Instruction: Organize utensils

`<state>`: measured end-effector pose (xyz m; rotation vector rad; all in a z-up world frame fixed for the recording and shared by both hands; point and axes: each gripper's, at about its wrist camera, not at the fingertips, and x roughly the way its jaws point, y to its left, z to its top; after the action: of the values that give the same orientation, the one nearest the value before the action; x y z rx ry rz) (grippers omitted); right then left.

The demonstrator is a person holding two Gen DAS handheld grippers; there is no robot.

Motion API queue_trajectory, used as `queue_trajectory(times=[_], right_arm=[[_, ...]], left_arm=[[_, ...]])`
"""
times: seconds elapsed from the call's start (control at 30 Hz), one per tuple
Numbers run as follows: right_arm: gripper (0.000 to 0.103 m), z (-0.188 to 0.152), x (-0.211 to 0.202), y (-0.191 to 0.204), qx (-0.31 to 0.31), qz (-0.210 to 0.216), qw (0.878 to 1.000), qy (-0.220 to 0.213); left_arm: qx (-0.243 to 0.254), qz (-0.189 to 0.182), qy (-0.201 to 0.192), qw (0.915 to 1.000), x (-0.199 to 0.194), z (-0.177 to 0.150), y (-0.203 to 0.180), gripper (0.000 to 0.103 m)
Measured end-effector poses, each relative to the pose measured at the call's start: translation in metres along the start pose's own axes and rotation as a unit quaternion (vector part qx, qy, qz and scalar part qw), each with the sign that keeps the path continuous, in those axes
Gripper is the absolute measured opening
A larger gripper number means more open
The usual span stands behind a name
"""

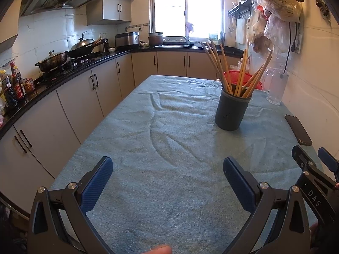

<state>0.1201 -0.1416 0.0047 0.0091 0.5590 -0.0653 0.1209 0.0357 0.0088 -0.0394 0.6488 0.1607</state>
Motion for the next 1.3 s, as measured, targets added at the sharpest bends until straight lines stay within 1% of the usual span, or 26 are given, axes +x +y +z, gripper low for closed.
queue_trajectory(times=[0.23,0.5,0.93,1.3], right_arm=[[0.081,0.002,-0.004,-0.002,0.002,-0.003,1.000,-0.011],[0.083,0.006,-0.015,-0.004,0.006,-0.011,0.999,-0.041],[0.084,0.006,-0.018,-0.005,0.005,-0.014,0.999,-0.048],[0.084,0.007,-0.020,-0.007,0.007,-0.015,0.999,-0.049]], left_arm=[[-0.002,-0.007,-0.003,1.0000,-0.001,0.000,0.002,0.103],[0.002,-0.012,-0.020,0.9997,-0.008,0.001,-0.001,0.103],[0.010,-0.016,-0.028,0.9994,-0.015,0.001,-0.005,0.103],[0.012,-0.019,-0.020,0.9996,-0.014,0.002,-0.006,0.103]])
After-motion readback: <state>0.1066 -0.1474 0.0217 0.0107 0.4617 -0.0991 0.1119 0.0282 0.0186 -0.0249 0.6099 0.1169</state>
